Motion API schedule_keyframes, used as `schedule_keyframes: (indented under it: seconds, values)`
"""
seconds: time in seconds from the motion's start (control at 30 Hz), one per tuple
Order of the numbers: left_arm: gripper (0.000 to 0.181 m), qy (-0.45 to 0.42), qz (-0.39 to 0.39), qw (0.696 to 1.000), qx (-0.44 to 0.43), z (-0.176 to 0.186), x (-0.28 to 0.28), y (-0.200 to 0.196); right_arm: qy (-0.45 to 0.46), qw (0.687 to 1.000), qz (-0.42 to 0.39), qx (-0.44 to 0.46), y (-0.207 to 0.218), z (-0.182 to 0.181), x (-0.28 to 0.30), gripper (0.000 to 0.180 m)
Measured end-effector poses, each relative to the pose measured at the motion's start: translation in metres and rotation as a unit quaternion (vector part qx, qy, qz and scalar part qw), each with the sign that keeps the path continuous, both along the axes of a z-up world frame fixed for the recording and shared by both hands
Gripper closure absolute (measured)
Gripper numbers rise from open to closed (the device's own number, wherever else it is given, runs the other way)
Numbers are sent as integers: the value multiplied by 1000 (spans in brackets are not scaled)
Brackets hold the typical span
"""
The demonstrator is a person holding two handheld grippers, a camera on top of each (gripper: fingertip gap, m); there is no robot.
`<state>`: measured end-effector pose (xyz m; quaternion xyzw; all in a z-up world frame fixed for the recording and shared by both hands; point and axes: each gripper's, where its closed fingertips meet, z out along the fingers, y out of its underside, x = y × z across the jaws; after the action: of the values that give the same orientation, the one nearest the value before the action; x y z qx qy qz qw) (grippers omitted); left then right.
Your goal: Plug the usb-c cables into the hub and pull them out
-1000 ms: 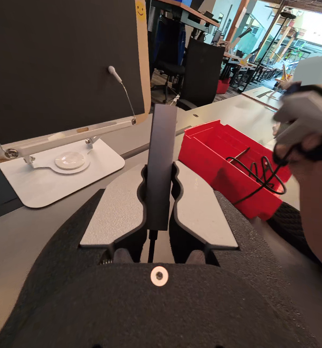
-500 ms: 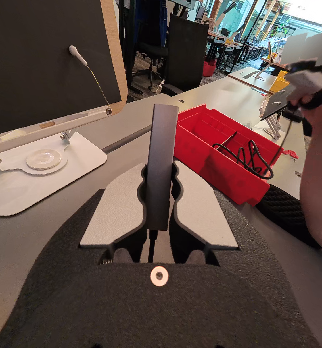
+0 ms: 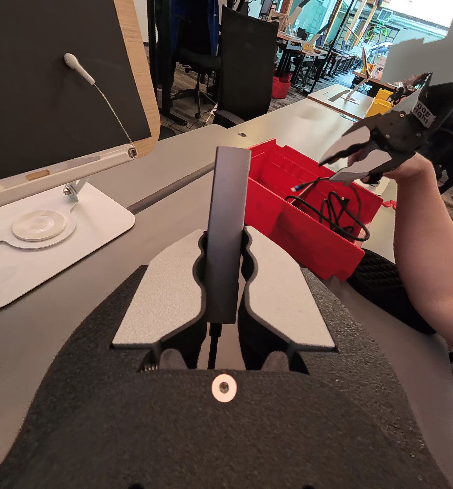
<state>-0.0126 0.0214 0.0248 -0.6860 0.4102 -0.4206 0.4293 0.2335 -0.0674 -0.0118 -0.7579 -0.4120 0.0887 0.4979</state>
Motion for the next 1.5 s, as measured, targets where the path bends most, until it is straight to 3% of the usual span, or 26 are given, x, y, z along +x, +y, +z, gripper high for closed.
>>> schedule_keyframes:
  seconds: [0.07, 0.17, 0.23, 0.3, 0.33, 0.4, 0.47, 0.57, 0.63, 0.73, 0.93, 1.03, 1.1, 1.2, 1.27, 1.37, 1.43, 1.5]
  values:
    - [158, 1, -3, 1000, 0, 0, 1, -2, -17, 998, -36, 46, 5, 18, 8, 128]
    - [158, 0, -20, 1000, 2, 2, 4, -9, 13, 985, -42, 170, 1, 85, -11, 133]
    - [158, 6, -44, 999, 21, 5, 8, -19, 66, 968, -5, 243, -5, 128, -46, 135]
    - [158, 17, -58, 997, 50, 8, 11, -28, 84, 967, 40, 238, -7, 138, -84, 135]
    - [158, 24, -61, 996, 62, 9, 12, -31, 48, 976, 31, 209, -2, 127, -90, 135]
    - [158, 33, -63, 994, 81, 13, 12, -37, -80, 986, -75, 124, 17, 88, -60, 143]
    - [158, 36, -63, 993, 93, 18, 10, -41, -164, 955, -248, 10, 21, 52, 8, 151]
    - [158, 41, -56, 991, 113, 23, 8, -43, -148, 902, -373, -160, 1, 5, 63, 161]
    - [158, 43, -57, 990, 118, 24, 9, -45, -96, 883, -400, -225, -9, -13, 72, 162]
    - [158, 48, -59, 990, 119, 22, 10, -46, -103, 833, -448, -306, -38, -34, 89, 161]
    - [158, 52, -60, 990, 115, 19, 12, -46, -81, 812, -450, -363, -46, -54, 88, 161]
    - [158, 55, -62, 990, 118, 18, 13, -48, -86, 801, -430, -407, -52, -70, 86, 177]
    - [158, 57, -63, 989, 121, 18, 13, -49, -95, 793, -417, -433, -58, -77, 86, 178]
    - [158, 58, -63, 989, 123, 18, 14, -49, -99, 825, -395, -391, -53, -60, 81, 177]
    - [158, 57, -63, 989, 124, 19, 14, -50, -93, 876, -356, -312, -41, -33, 71, 177]
    - [158, 57, -64, 988, 126, 19, 14, -51, -98, 942, -233, -218, -44, -4, 40, 178]
    - [158, 57, -65, 988, 126, 19, 15, -52, -132, 956, -180, -189, -55, -5, 34, 178]
    - [158, 61, -68, 988, 125, 17, 16, -53, -129, 947, -215, -200, -58, -7, 46, 178]
